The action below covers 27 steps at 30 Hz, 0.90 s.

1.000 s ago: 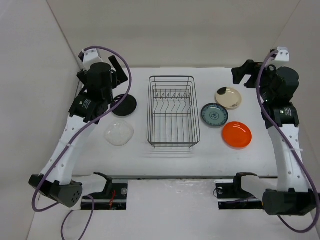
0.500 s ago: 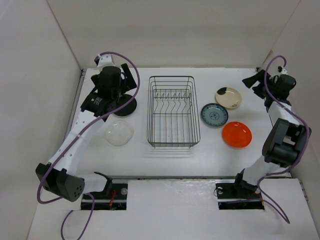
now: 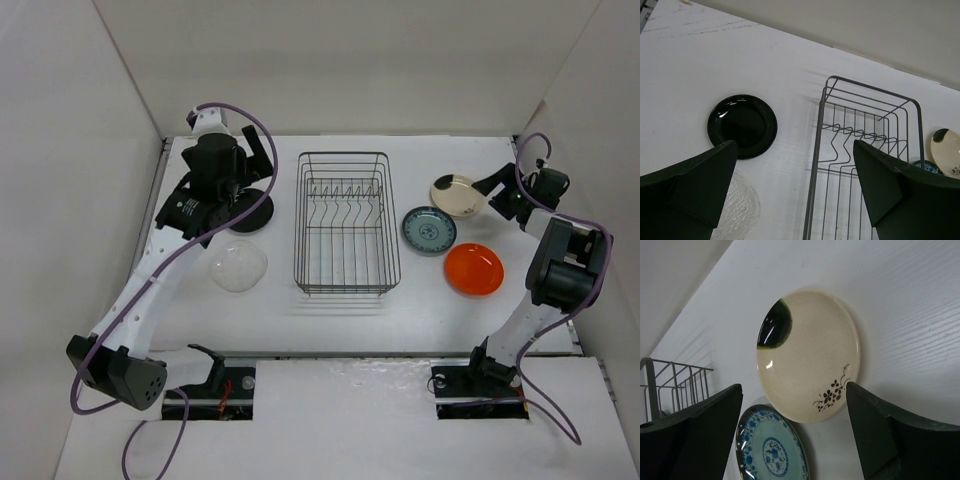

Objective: Load the plates into the dish rack

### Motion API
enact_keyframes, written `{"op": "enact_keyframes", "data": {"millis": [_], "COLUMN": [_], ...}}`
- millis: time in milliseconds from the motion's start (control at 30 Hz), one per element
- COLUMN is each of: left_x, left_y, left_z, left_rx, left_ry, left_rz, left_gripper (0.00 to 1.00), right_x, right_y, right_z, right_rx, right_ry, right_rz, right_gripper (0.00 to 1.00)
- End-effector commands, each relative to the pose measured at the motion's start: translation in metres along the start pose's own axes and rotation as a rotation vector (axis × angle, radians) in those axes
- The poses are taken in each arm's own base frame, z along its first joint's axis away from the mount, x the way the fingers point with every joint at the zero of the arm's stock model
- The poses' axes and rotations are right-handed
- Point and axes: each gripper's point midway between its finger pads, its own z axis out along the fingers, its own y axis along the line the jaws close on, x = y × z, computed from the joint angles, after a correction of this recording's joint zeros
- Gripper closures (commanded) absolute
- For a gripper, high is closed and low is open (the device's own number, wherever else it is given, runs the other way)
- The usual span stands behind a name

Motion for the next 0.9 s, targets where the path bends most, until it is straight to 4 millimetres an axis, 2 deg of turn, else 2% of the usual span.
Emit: {"op": "enact_keyframes", "data": {"millis": [0,67,167,200,367,600,667,700,867], "left_x": [-0.011,-0.011,-0.013,-0.013,-0.013,-0.016,-0.016,-0.016,-0.016], "left_y": [-0.008,-0.008,-0.008,-0.008,-0.008,-0.007,-0.007,-0.007,-0.006], "left_z": [-0.008,-0.008,-0.011,-0.011,-0.011,-0.014,-0.014,-0.014,-0.014], "left_rx": [0.051,0.051,0.054,0.054,0.054,0.058,0.058,0.058,0.050], "left_ry": [-0.046,-0.046,-0.053,-0.053,-0.053,-0.061,-0.061,-0.061,-0.065], "left_rz": [-0.008,-0.008,-0.012,-0.012,-0.012,-0.015,-0.015,-0.015,-0.015], "left_gripper": [0.00,0.00,0.00,0.00,0.00,0.00,0.00,0.00,0.00], "right_x": [-0.020,-0.021,-0.012,-0.015,0.006,0.002,0.006,0.004,0.009], "right_y": [0.001,-0.006,-0.029,-0.030,-0.048,-0.045,-0.045,-0.043,-0.047], "right_z": [0.000,0.000,0.000,-0.001,0.014,0.023,0.026,0.028,0.032], "right_rx": [0.007,0.040,0.111,0.120,0.142,0.119,0.107,0.105,0.119], "right_ry": [-0.076,-0.081,-0.054,-0.057,0.013,0.044,0.075,0.090,0.134], "right_rz": [-0.044,-0.047,-0.014,-0.013,0.025,0.035,0.048,0.056,0.083], "right_gripper": [0.12,0.12,0.12,0.12,0.14,0.17,0.18,0.23,0.28]}}
